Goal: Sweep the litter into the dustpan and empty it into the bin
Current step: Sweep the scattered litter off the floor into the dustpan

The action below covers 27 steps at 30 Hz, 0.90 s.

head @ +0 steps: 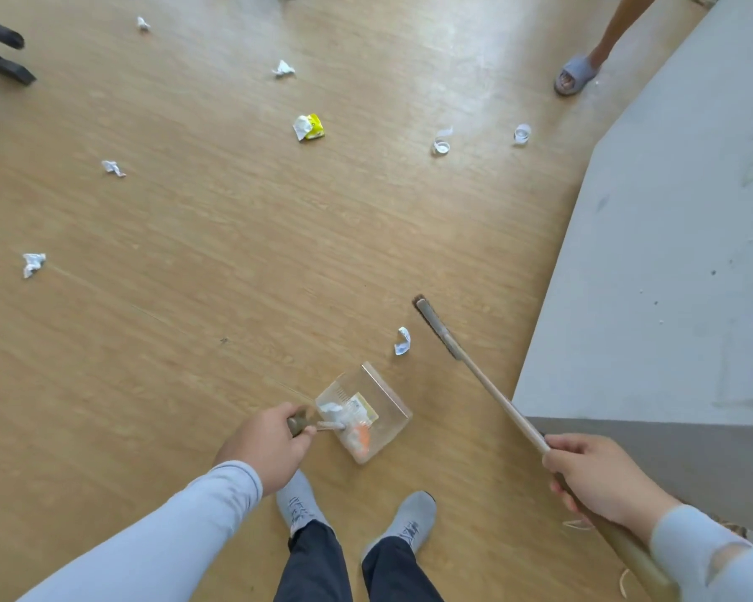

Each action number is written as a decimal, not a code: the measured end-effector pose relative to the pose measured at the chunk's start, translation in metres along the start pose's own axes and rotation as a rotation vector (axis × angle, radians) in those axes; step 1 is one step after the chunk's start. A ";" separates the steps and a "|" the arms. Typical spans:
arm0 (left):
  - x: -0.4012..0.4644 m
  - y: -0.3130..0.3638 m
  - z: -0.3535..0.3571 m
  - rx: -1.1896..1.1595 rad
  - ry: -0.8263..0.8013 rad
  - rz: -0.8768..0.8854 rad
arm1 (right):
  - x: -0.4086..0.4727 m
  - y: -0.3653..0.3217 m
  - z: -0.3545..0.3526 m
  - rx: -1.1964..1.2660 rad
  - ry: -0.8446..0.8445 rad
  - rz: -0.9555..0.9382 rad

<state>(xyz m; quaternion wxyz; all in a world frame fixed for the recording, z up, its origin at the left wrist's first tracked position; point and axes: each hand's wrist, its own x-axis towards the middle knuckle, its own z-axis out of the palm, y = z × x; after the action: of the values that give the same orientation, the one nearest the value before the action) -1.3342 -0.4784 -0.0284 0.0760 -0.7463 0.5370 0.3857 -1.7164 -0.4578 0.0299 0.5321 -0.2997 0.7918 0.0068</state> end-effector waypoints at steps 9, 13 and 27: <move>0.029 0.029 0.010 -0.048 0.075 -0.059 | 0.086 -0.051 0.053 -0.359 0.052 -0.040; 0.029 0.027 0.009 -0.050 0.093 -0.064 | 0.063 -0.039 0.064 -0.481 -0.125 -0.043; 0.034 0.031 0.006 -0.069 0.077 -0.075 | 0.065 -0.053 0.033 -0.422 -0.013 -0.103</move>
<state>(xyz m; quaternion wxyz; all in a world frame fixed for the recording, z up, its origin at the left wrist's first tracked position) -1.3592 -0.5128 -0.0454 0.0440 -0.7824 0.4976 0.3719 -1.6796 -0.5206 -0.0233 0.4622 -0.4444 0.7532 0.1471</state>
